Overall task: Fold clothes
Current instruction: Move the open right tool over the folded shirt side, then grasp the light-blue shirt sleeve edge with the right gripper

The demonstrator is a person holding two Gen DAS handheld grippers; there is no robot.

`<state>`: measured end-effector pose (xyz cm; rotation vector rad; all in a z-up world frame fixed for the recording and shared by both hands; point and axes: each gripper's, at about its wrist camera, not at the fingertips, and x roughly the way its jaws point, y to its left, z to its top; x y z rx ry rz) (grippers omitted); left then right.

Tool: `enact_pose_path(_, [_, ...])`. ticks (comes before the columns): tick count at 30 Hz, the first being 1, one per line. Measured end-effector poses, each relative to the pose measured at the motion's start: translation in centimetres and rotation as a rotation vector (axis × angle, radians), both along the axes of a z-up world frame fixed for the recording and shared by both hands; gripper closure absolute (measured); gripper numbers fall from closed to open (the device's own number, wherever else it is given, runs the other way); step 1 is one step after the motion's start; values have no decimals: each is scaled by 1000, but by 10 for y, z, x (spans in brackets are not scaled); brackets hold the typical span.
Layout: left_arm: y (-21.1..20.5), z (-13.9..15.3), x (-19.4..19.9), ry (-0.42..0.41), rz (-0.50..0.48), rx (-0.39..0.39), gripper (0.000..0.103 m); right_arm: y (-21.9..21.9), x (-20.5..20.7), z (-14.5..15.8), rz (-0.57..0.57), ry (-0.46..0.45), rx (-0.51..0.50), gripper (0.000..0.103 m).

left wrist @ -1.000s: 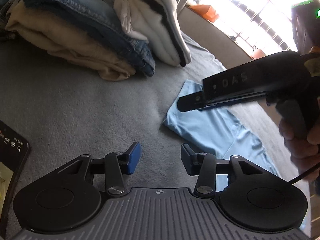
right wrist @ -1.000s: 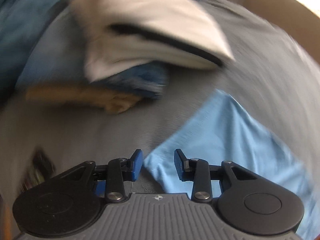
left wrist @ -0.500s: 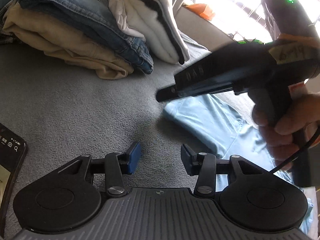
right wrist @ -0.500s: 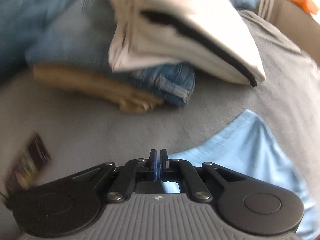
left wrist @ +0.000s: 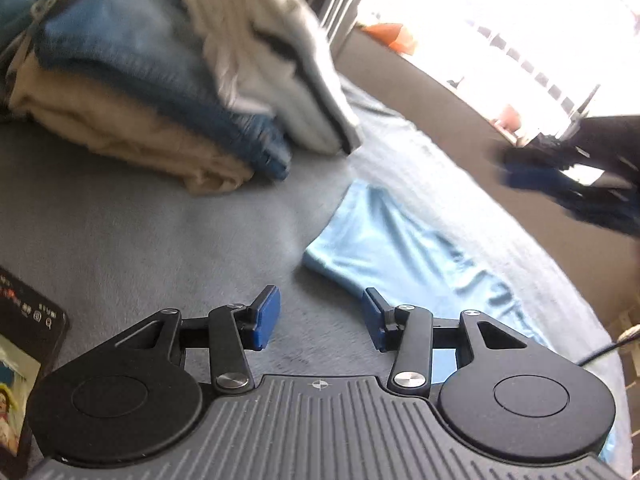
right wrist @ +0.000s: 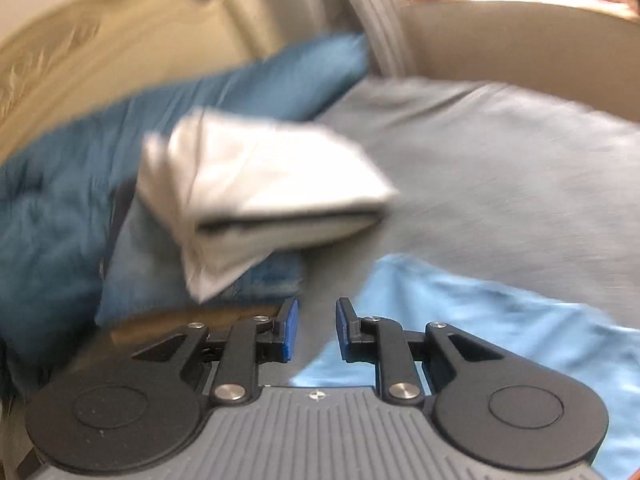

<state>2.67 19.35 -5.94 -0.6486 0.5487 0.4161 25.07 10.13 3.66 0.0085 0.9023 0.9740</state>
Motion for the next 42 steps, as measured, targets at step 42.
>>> enact_pose_path(42, [-259, 42, 191, 258, -758, 365, 58, -491, -8, -99, -1113, 238, 176, 63])
